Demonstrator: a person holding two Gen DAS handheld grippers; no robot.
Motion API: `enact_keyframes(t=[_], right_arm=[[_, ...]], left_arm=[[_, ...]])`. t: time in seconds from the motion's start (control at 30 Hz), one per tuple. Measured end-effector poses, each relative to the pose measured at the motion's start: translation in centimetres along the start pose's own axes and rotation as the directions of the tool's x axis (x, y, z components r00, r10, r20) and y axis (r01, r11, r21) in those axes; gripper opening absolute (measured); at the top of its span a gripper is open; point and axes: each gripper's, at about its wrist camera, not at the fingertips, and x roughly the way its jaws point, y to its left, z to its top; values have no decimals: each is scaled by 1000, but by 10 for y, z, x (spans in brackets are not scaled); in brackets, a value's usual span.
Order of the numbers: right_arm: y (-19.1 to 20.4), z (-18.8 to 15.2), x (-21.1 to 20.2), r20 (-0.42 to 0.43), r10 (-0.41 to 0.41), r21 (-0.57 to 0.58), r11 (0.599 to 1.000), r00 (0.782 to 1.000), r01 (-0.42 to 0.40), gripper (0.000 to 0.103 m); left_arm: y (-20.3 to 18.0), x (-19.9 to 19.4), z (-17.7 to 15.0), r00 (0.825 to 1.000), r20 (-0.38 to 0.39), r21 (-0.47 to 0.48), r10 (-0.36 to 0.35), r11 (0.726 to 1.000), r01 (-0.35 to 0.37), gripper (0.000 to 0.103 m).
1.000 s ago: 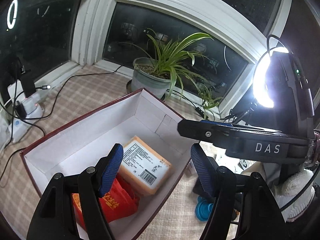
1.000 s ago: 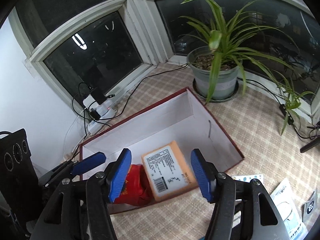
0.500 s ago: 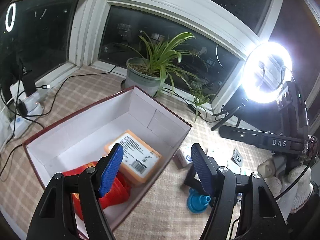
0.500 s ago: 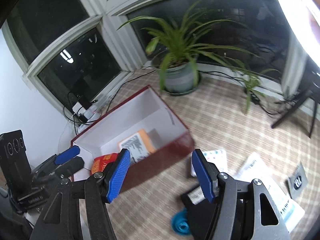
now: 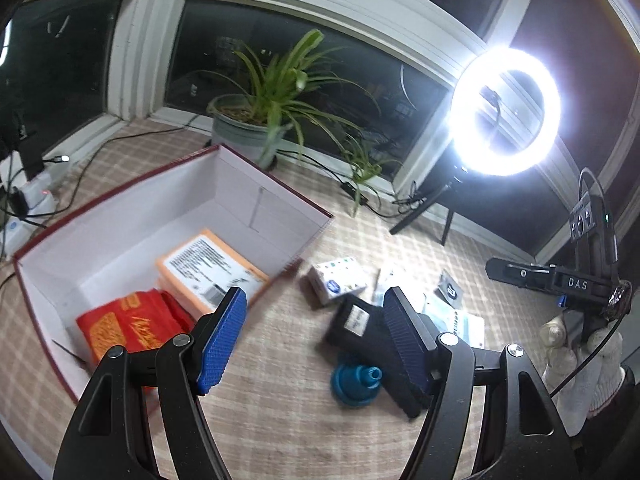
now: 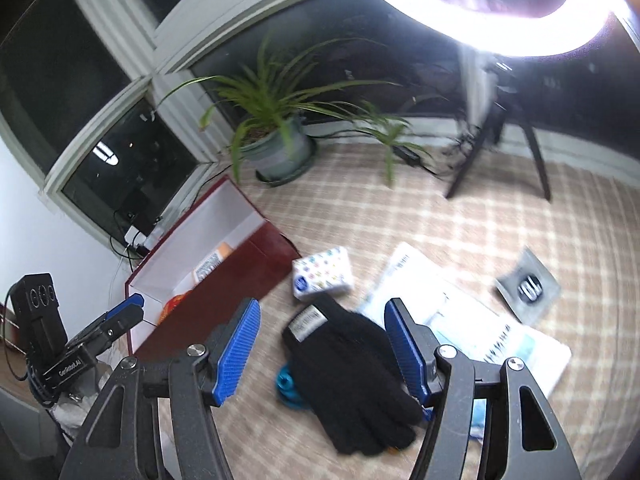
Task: Organize soft objects
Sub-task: 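Move the right tool to the black knit glove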
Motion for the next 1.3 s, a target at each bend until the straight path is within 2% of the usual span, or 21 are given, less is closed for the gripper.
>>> enact_keyframes(t=[0.23, 0.47, 0.87, 1.3], right_arm=[[-35, -30, -6, -29, -8, 36, 999, 1000, 10, 61], [-46, -61, 14, -83, -28, 4, 1000, 996, 28, 61], [-41, -80, 60, -146, -69, -122, 991, 987, 51, 61], [-39, -80, 87, -194, -68, -187, 982, 979, 32, 61]], left_arm=[[-29, 21, -12, 996, -60, 45, -62, 997, 65, 71], [-45, 56, -25, 983, -148, 93, -108, 988, 123, 71], [-45, 115, -34, 960, -264, 102, -93, 987, 124, 71], [-38, 148, -41, 944, -319, 86, -79, 990, 112, 71]])
